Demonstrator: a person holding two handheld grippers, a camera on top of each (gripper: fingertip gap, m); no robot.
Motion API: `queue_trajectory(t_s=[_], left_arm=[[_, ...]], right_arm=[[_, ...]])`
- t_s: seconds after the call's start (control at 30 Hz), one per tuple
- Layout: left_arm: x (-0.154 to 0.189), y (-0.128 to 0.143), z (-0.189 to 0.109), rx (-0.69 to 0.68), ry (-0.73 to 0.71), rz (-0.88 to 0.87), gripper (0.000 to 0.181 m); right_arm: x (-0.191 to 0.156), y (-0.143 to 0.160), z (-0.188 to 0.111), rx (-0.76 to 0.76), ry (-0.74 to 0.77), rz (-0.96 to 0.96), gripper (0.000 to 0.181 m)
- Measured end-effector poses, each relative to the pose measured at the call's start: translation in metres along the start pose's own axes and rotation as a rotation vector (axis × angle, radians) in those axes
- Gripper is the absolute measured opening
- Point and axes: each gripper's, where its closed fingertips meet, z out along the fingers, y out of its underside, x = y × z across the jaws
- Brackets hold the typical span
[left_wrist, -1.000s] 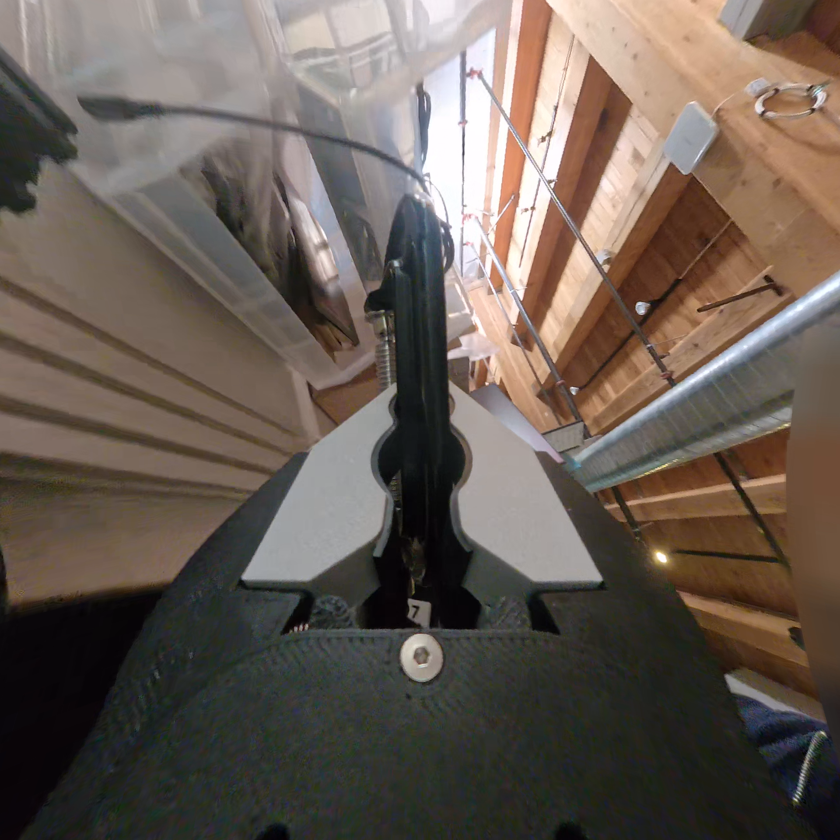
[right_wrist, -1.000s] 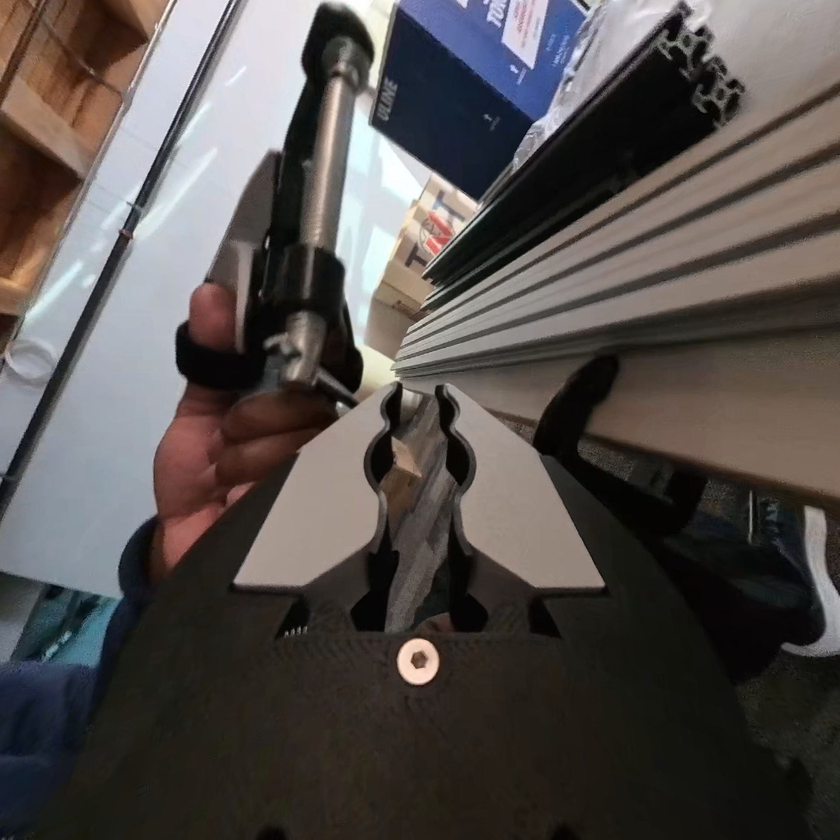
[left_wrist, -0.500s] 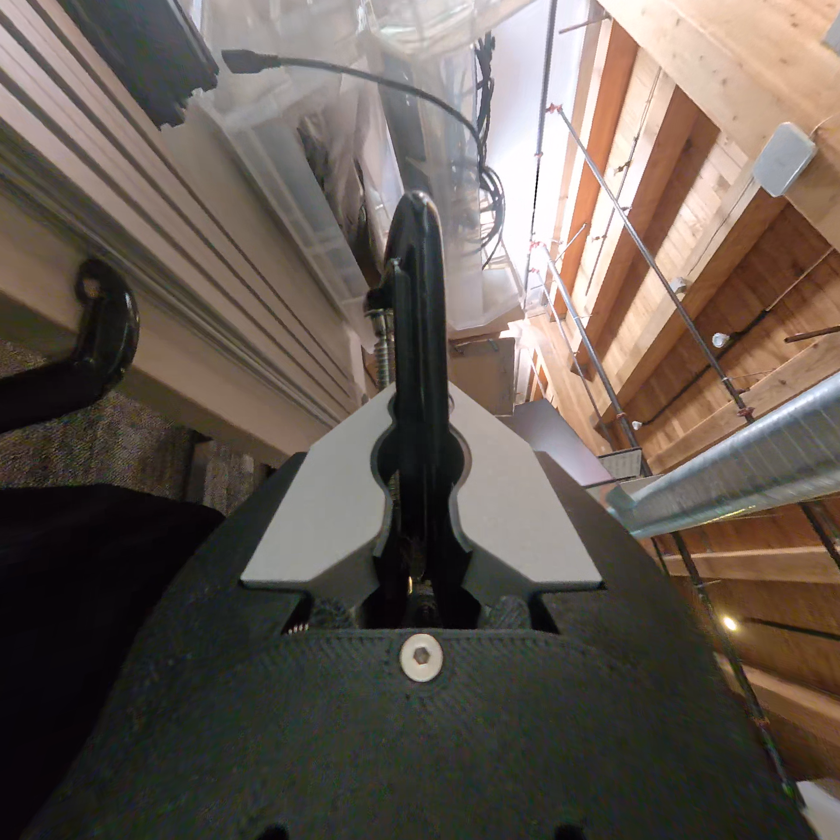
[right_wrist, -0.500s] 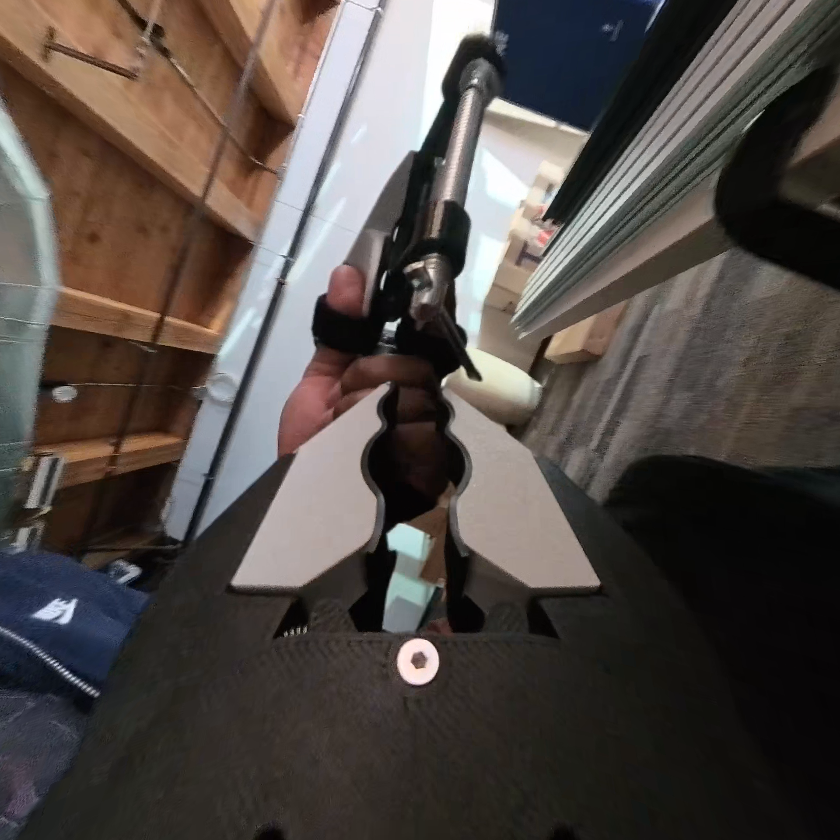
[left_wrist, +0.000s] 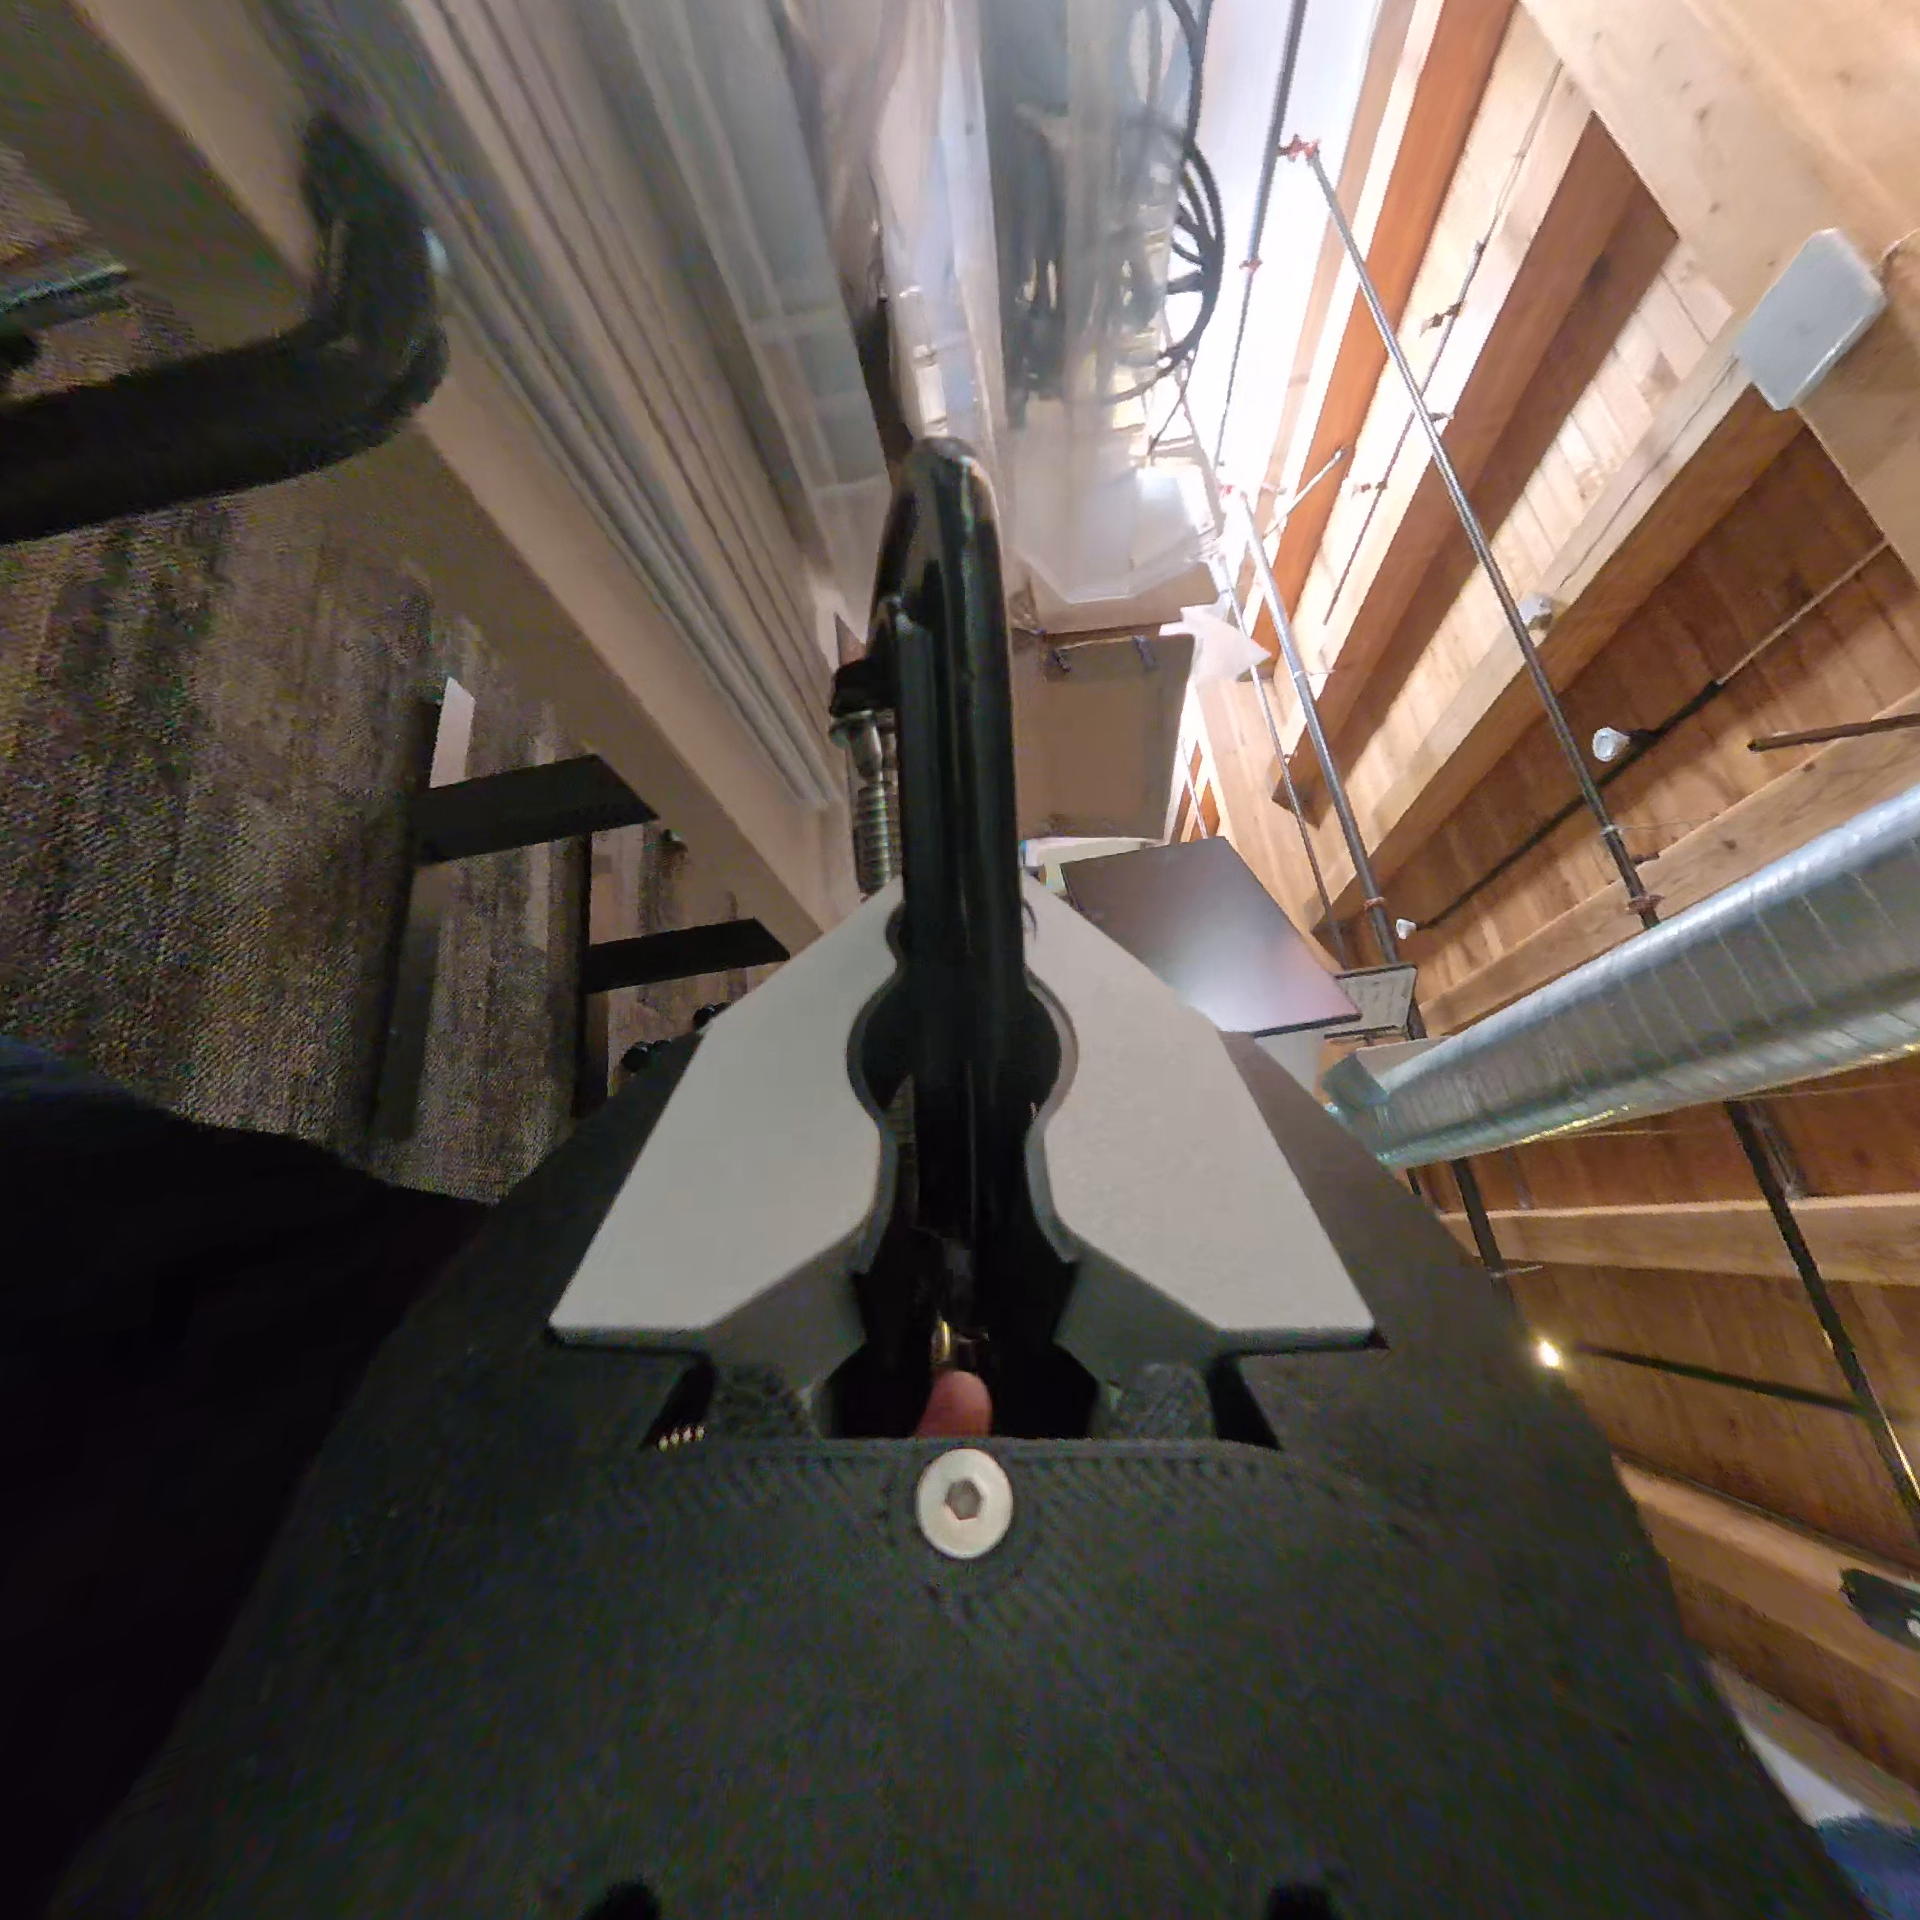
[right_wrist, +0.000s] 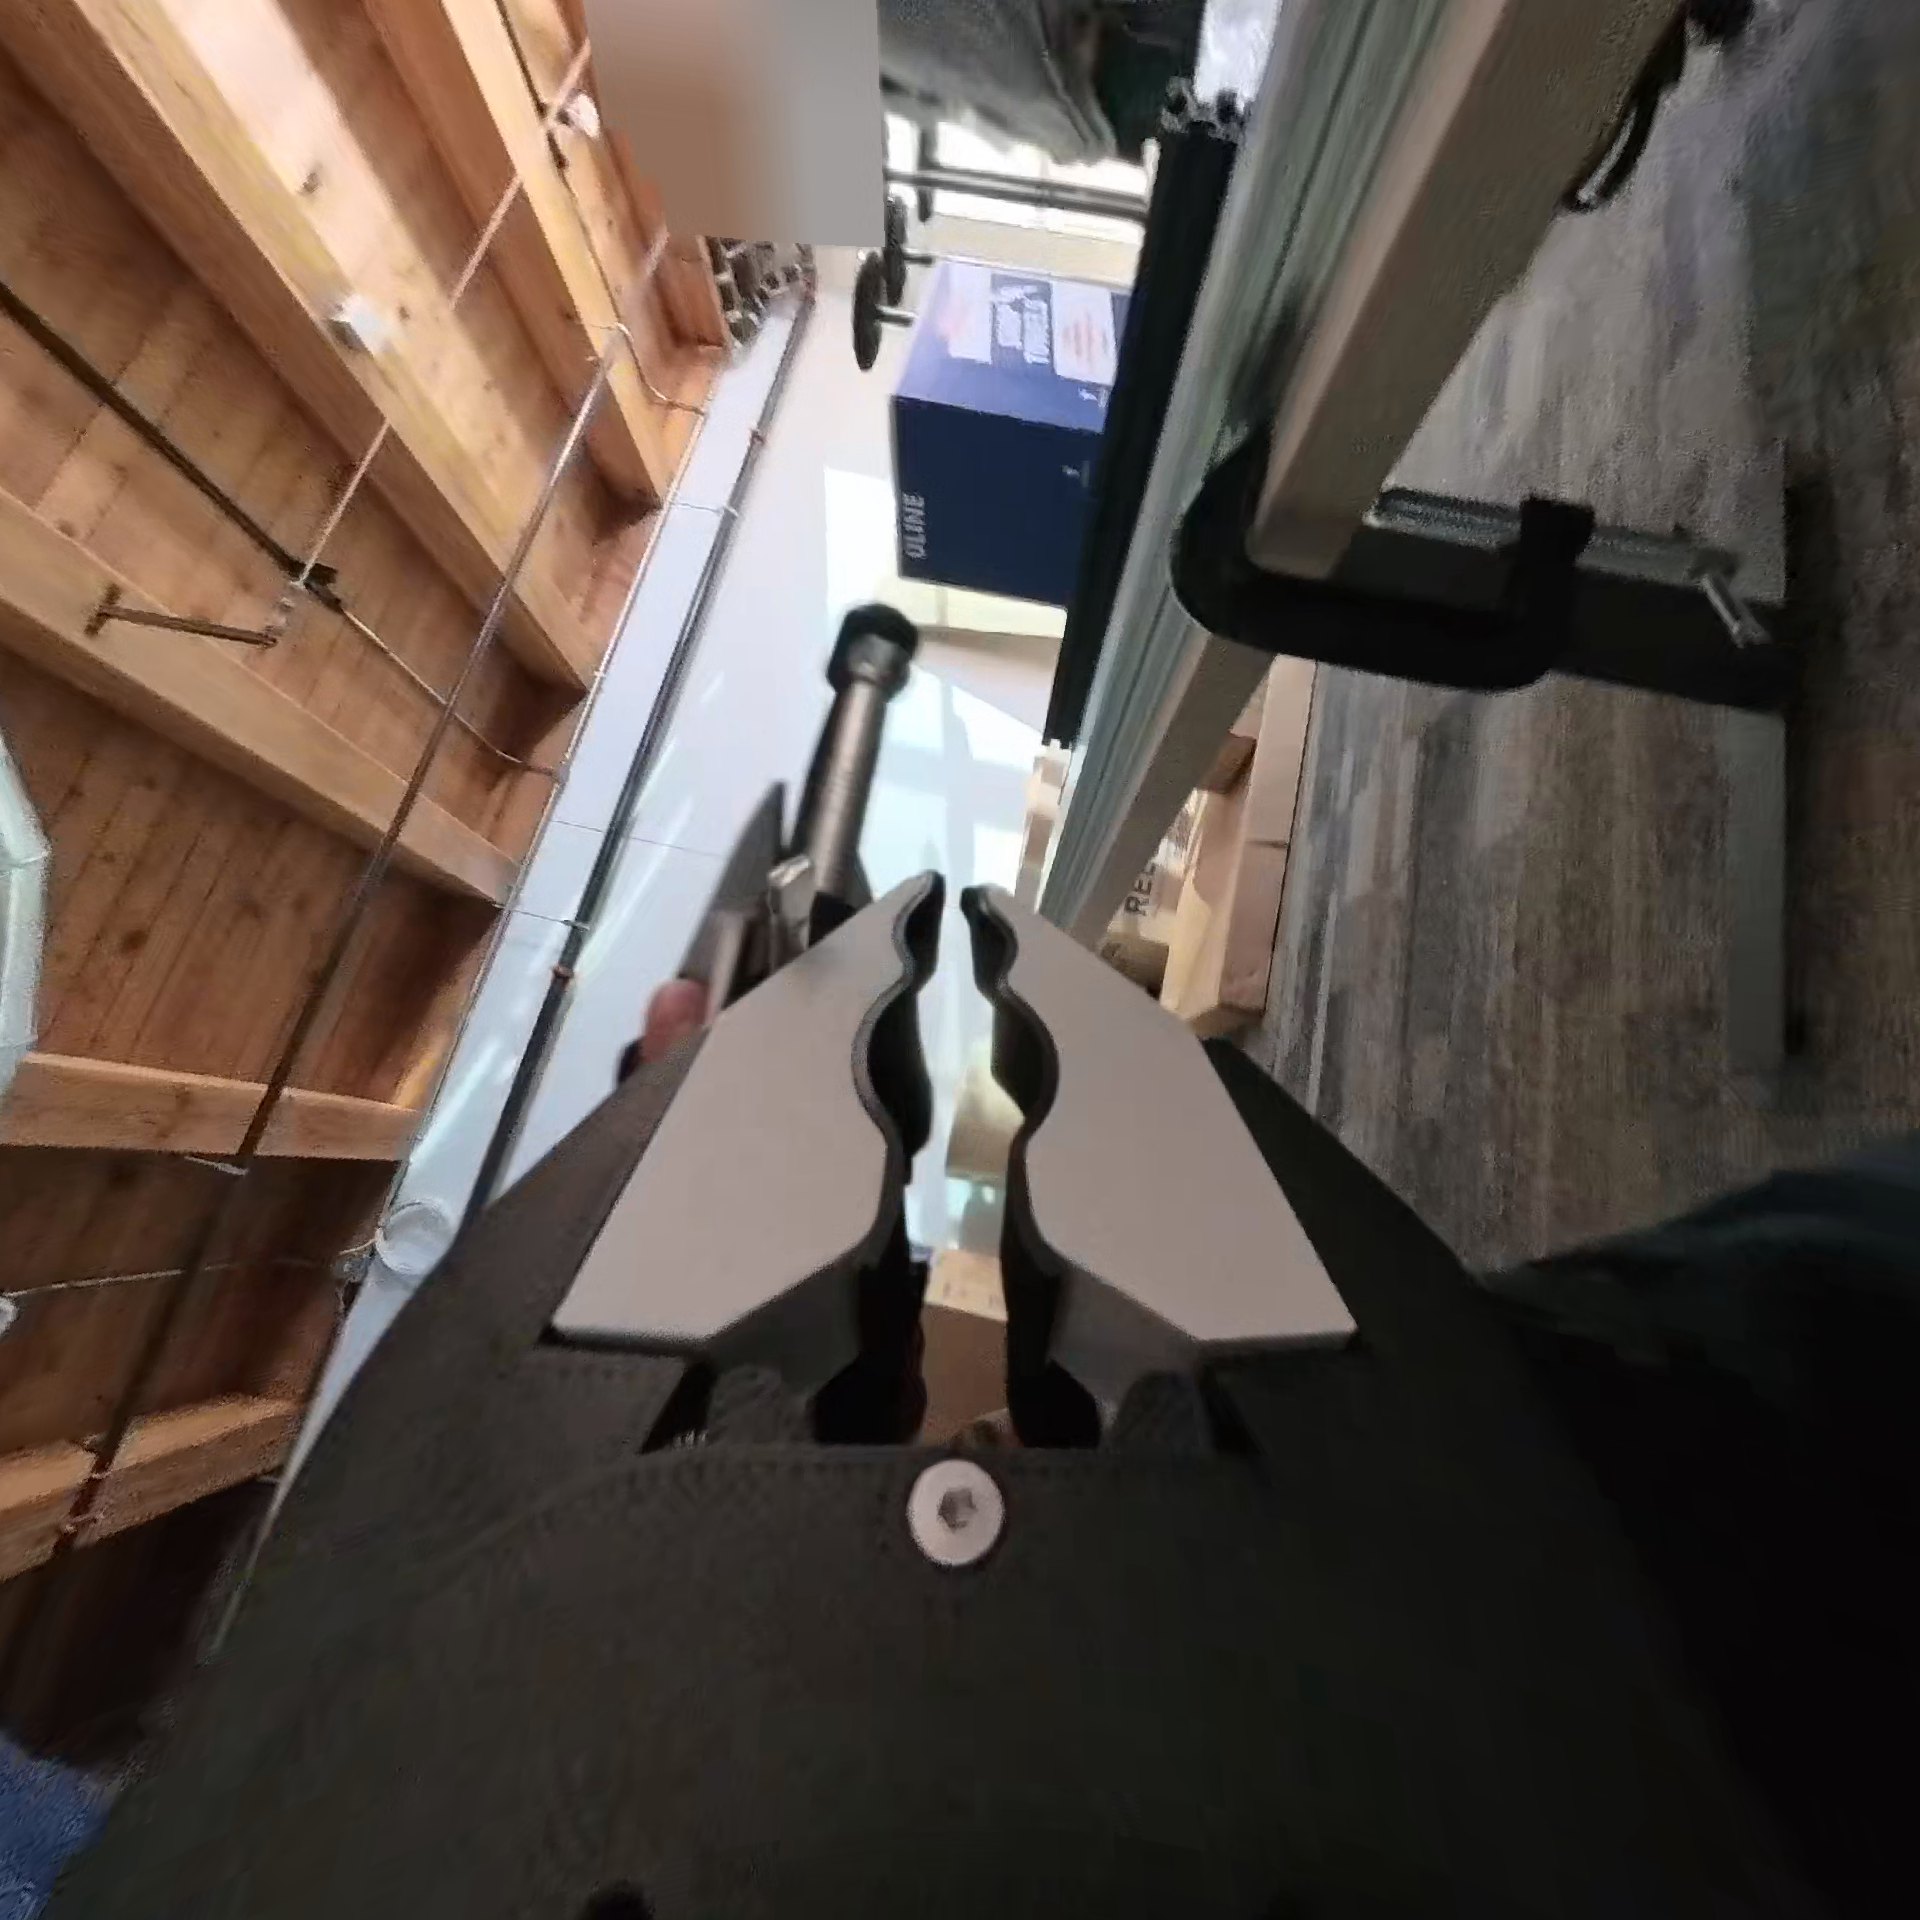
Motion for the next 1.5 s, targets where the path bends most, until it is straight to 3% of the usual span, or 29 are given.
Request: queue_trajectory(t_s=[0.1,0.2,0.3,0.43,0.73,0.93,1.07,1.2,1.37,1.5], left_arm=[[-0.009,-0.005,-0.008,0.025,-0.023,-0.008,0.02],[-0.013,-0.008,-0.012,0.023,-0.05,0.004,0.02],[-0.015,-0.011,-0.013,0.003,-0.079,0.026,0.02],[-0.024,-0.012,-0.017,-0.059,-0.172,0.102,0.021],[-0.021,-0.027,-0.021,0.012,-0.064,0.029,0.021],[-0.019,-0.027,-0.021,0.033,-0.018,0.005,0.021],[-0.016,-0.019,-0.02,0.008,0.005,0.022,0.021],[-0.012,-0.013,-0.021,-0.008,0.02,0.039,0.022],[-0.015,-0.007,-0.023,-0.028,0.002,0.077,0.021],[-0.017,-0.008,-0.026,-0.046,-0.001,0.109,0.023]], right_arm=[[-0.026,0.006,-0.007,-0.03,-0.065,-0.105,0.0],[-0.051,0.034,0.0,-0.164,-0.11,-0.266,0.001],[-0.043,0.066,0.009,-0.348,-0.043,-0.38,0.004],[-0.03,0.078,0.016,-0.426,0.004,-0.383,0.001],[-0.047,0.063,0.016,-0.389,-0.085,-0.362,0.01],[-0.027,0.021,0.014,-0.359,0.054,-0.404,0.026],[-0.01,0.023,0.026,-0.554,0.107,-0.427,0.039],[-0.009,0.051,0.029,-0.834,0.026,-0.281,0.04],[-0.006,0.059,0.035,-0.92,0.031,-0.317,0.015],[0.0,0.06,0.04,-0.977,0.049,-0.402,0.012]])
